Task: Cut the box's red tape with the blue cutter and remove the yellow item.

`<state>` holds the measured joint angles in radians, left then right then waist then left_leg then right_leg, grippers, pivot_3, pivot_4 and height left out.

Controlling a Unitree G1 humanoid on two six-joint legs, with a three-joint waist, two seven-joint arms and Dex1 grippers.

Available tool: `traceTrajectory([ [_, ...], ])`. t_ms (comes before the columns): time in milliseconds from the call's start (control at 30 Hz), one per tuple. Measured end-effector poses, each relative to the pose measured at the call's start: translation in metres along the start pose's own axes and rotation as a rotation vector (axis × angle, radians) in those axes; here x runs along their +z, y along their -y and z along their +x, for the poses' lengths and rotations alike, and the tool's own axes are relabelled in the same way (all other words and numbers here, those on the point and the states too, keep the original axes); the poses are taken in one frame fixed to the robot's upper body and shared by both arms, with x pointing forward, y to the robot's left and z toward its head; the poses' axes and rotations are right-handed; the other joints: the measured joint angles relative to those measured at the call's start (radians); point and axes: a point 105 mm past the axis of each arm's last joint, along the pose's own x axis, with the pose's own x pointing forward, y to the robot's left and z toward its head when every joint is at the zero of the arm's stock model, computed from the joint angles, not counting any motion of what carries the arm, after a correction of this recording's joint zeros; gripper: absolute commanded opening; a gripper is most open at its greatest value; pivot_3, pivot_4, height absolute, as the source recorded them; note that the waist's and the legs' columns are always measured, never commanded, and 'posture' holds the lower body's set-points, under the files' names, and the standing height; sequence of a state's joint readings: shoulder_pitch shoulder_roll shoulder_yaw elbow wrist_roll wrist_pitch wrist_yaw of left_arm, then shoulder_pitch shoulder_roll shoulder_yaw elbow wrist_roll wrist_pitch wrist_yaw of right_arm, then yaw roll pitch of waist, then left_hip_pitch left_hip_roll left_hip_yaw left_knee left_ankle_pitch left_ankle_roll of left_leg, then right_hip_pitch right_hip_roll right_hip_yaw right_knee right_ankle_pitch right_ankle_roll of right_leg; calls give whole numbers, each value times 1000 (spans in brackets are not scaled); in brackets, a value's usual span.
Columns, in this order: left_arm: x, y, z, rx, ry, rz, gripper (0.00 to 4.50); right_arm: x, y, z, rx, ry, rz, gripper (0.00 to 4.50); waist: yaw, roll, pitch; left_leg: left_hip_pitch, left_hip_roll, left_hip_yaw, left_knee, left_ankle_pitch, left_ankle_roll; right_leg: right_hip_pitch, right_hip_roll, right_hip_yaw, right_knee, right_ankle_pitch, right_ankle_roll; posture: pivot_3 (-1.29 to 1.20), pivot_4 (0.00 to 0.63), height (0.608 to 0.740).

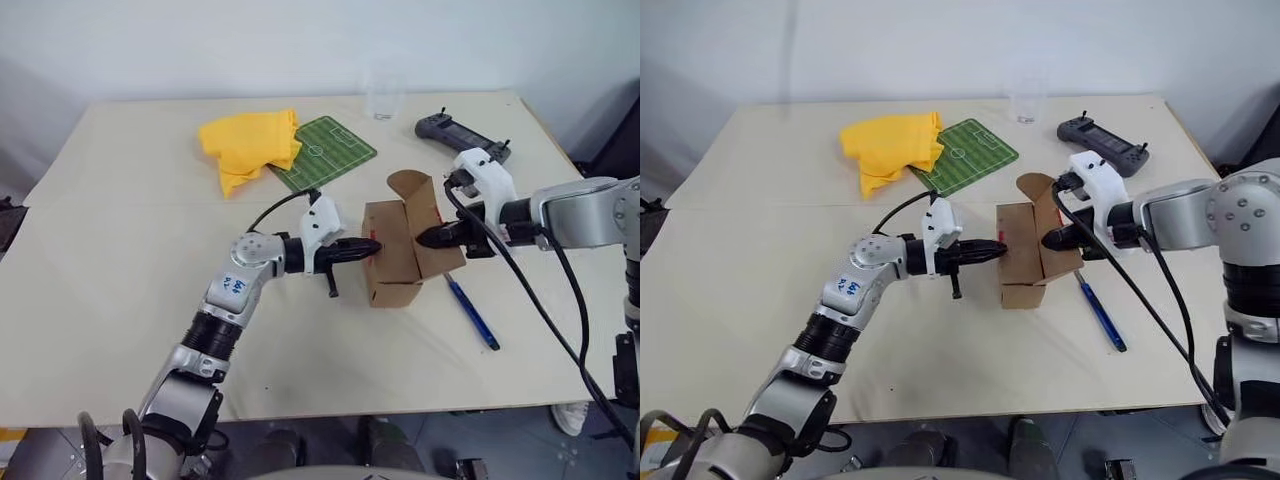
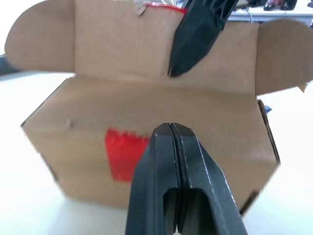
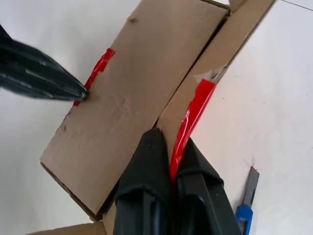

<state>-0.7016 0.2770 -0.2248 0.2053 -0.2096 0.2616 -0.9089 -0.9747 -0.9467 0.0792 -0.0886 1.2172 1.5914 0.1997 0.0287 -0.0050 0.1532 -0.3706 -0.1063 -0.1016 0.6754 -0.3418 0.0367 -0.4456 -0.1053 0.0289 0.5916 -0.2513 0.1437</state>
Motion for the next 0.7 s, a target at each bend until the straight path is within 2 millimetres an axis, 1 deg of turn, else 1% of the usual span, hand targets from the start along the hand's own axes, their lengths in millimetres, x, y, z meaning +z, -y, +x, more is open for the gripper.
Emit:
traceTrajectory([
  [100,-37,0,-15,44,-127,-94,0,-1,-5,-7,32,-7,-26,33,-1,1,0,-1,0,0,-2,0,1,-1,0,-2,-1,0,0,0,150,740],
  [167,-49,2,-17,57,-158,-122,0,-2,-3,-7,26,-11,-24,33,-1,1,1,-2,0,0,-3,-1,1,-2,0,-4,-2,0,0,0,150,740],
  [200,-49,3,-16,58,-156,-124,0,-2,-3,-7,27,-12,-24,33,0,1,1,-2,0,0,-3,-1,1,-2,-1,-5,-2,0,0,0,150,740],
  [267,-42,3,-14,56,-116,-130,0,-2,-4,-6,38,-13,-26,33,5,1,1,-2,-1,0,-2,-1,2,-2,-2,-6,-2,0,0,0,150,740],
  [333,-27,6,-12,40,-47,-140,0,0,-6,-2,50,-9,-28,33,5,0,1,-3,-1,0,-2,-1,2,-2,-3,-7,-2,0,0,0,150,740],
  [367,-20,6,-15,24,-26,-136,0,0,-7,0,53,-6,-30,33,5,0,1,-3,-1,0,-2,-1,2,-2,-3,-7,-2,0,0,0,150,740],
  [433,-16,4,-25,20,-28,-126,0,1,-9,1,62,-1,-31,33,0,1,1,-3,-1,0,-2,-1,2,-2,-2,-7,-2,0,0,0,150,740],
  [533,-19,0,-46,3,-71,-157,0,3,-9,3,59,7,-27,33,-6,1,1,-1,0,0,-3,-1,1,-2,-2,-7,-1,-1,-1,0,150,740],
  [567,-12,2,-53,-21,-54,-179,0,3,-8,5,51,8,-24,33,-5,1,1,-1,0,0,-3,-1,1,-2,-2,-7,-1,-1,-2,0,150,740],
  [600,-5,4,-55,-43,-25,-189,0,3,-7,5,44,7,-20,33,-5,1,1,-2,0,0,-3,-1,1,-2,-2,-8,-1,-1,-2,0,150,740],
  [667,13,12,-56,-102,55,-206,0,3,-5,6,34,7,-11,33,-3,1,1,-1,0,-1,-3,-1,1,-1,-3,-8,-1,-1,-2,0,150,740],
  [700,22,15,-53,-124,97,-209,0,4,-4,6,30,7,-4,33,-2,1,1,-1,-1,-2,-2,-1,2,-1,-3,-9,-1,-1,-2,0,150,740],
])
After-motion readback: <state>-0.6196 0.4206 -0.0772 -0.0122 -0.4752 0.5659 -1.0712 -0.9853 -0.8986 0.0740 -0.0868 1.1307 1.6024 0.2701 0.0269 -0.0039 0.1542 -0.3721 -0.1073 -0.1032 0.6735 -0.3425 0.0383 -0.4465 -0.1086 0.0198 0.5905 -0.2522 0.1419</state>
